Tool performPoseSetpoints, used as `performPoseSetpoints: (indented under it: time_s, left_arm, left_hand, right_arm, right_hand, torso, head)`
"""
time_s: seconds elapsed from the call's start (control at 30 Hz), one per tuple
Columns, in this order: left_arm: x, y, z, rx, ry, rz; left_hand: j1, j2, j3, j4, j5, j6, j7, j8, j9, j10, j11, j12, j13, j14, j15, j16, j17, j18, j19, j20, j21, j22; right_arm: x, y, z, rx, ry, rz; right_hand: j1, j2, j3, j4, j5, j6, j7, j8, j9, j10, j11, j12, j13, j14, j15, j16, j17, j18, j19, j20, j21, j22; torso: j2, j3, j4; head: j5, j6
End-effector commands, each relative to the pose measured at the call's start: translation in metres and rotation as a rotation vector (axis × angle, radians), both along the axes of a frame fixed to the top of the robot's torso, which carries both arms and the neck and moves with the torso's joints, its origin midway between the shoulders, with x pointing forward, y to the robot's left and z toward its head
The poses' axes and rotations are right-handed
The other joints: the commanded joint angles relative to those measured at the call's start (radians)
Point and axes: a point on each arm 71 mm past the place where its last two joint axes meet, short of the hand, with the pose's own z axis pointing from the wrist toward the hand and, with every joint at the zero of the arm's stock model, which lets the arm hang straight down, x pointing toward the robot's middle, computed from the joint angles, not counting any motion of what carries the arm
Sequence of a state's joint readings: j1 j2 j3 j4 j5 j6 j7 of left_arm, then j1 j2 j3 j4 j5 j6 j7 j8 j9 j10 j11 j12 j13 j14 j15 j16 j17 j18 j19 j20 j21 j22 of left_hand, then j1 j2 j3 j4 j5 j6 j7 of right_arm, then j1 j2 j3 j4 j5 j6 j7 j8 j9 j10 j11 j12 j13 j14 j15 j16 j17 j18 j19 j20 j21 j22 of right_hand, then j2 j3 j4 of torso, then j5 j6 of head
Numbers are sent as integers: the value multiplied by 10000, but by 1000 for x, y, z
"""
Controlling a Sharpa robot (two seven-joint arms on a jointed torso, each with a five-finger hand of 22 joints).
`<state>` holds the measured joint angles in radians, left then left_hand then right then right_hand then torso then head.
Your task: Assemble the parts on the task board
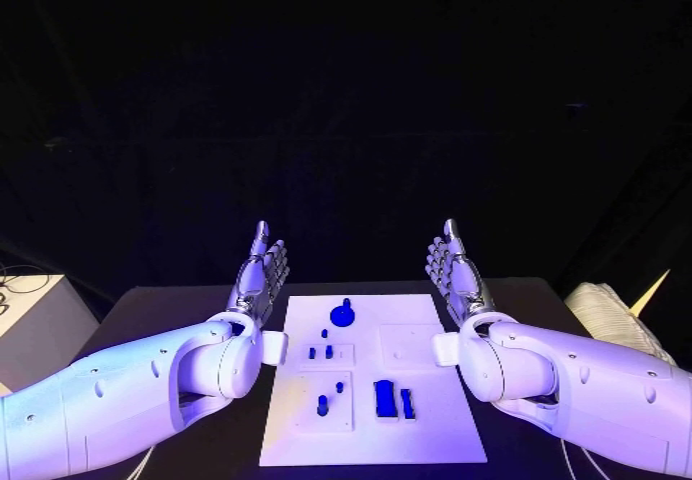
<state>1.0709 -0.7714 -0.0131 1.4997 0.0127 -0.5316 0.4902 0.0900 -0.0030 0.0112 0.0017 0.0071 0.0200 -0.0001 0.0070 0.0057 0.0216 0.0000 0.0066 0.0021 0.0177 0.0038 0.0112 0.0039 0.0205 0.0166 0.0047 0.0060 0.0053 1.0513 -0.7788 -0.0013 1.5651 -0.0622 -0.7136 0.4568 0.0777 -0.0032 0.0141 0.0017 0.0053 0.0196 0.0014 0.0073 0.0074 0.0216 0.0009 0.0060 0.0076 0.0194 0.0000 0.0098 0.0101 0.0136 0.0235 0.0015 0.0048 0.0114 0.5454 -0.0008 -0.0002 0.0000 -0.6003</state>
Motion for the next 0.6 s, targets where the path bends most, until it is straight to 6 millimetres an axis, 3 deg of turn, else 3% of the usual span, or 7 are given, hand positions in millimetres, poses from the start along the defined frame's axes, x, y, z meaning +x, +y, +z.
performPoseSetpoints:
  time_s: [0.03,0.6]
  left_arm:
    - [-6,3,3,763,-293,1323]
    - [-14,-2,4,849,-263,1548]
  left_hand:
    - [-900,30,-112,-17,-71,-200,1,-70,-57,-216,0,-66,-21,-177,-38,-112,-39,-205,-166,-47,-60,-53]
    - [-900,30,-112,-17,-71,-200,1,-70,-57,-216,0,-66,-21,-177,-38,-112,-39,-205,-166,-47,-60,-53]
  right_arm:
    - [-1,-4,2,170,-199,-688]
    - [-1,-4,2,170,-199,-688]
  right_hand:
    - [-777,32,-141,-17,-53,-196,-14,-73,-74,-216,-9,-60,-76,-194,0,-98,-101,-136,-235,-15,-48,-114]
    - [-777,32,-141,-17,-53,-196,-14,-73,-74,-216,-9,-60,-76,-194,0,-98,-101,-136,-235,-15,-48,-114]
  torso:
    - [-12,8,2]
    - [-12,8,2]
  head:
    - [0,3]
    - [0,3]
